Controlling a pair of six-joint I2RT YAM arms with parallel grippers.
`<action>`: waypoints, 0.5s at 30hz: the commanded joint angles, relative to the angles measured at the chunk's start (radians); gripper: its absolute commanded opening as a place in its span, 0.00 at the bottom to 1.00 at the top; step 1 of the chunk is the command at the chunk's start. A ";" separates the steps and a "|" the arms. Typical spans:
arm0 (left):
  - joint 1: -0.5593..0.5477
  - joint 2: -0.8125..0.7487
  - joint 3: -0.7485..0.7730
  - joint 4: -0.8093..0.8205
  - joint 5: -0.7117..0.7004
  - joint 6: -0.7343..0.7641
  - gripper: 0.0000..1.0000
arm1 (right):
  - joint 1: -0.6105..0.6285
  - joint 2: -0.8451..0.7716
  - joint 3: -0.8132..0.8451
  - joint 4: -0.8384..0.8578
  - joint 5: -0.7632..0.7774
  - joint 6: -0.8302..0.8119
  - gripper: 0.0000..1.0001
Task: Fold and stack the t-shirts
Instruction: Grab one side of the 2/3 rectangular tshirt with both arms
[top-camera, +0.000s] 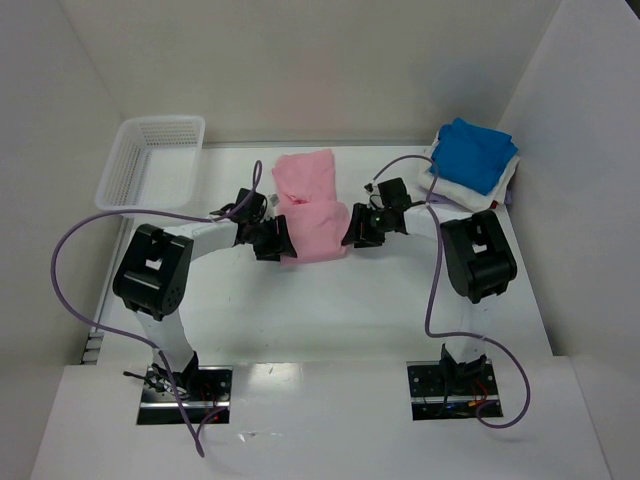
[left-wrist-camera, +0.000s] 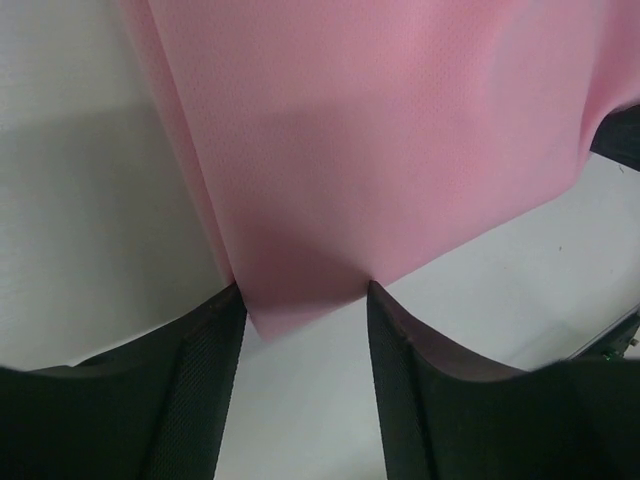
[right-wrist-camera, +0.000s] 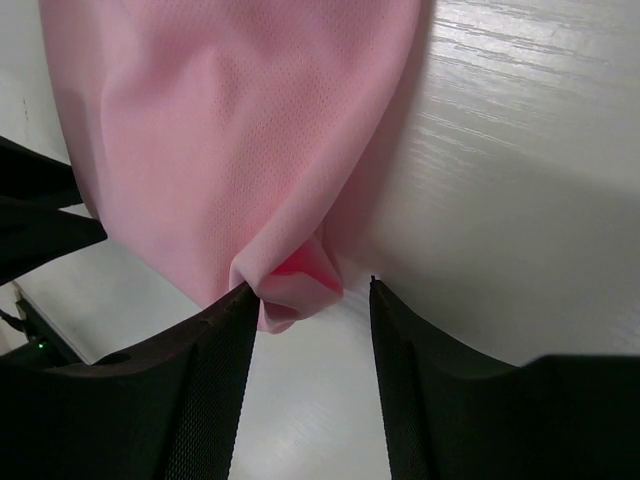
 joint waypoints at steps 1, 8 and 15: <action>-0.002 0.026 -0.002 0.025 0.013 -0.006 0.58 | 0.012 0.020 0.039 0.032 -0.023 -0.017 0.53; -0.002 0.048 -0.002 0.022 0.036 0.003 0.37 | 0.012 0.045 0.046 0.047 -0.042 -0.006 0.26; -0.002 0.045 -0.002 -0.026 0.027 0.014 0.07 | 0.022 0.031 0.035 0.031 -0.012 0.003 0.00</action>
